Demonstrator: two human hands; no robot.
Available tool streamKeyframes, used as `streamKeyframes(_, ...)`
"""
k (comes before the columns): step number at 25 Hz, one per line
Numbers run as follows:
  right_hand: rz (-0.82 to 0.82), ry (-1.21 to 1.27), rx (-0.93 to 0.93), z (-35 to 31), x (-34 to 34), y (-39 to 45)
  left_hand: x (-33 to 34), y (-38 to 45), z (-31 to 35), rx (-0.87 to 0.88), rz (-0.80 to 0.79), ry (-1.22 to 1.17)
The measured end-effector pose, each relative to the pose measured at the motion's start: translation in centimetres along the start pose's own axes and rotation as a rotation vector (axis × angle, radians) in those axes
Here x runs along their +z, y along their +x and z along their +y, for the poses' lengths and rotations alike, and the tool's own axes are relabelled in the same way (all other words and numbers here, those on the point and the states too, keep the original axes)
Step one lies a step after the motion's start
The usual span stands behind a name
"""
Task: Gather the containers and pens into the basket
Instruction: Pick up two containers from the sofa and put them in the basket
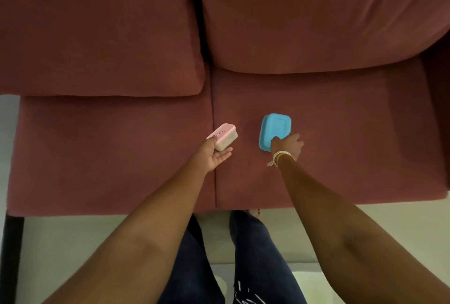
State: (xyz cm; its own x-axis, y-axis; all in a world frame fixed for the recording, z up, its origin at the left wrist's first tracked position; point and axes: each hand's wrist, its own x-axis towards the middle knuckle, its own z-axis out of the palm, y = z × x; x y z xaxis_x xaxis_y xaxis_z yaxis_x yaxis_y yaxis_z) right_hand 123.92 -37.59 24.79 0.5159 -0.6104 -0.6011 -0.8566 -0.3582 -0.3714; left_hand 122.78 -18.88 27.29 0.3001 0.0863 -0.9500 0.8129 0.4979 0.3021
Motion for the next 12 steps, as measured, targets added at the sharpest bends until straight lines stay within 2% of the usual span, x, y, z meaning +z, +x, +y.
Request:
streamKeyframes(5, -0.163, -0.076, 0.005, -1.0, 1.0, 4.1, 2.0, 2.4, -1.3, 0.008, 0.056, -0.001)
streamKeyframes(12, -0.142, 0.032, -0.058, -0.3, 2.4, 4.4, 0.5, 3.2, -1.4, 0.019, 0.102, -0.027)
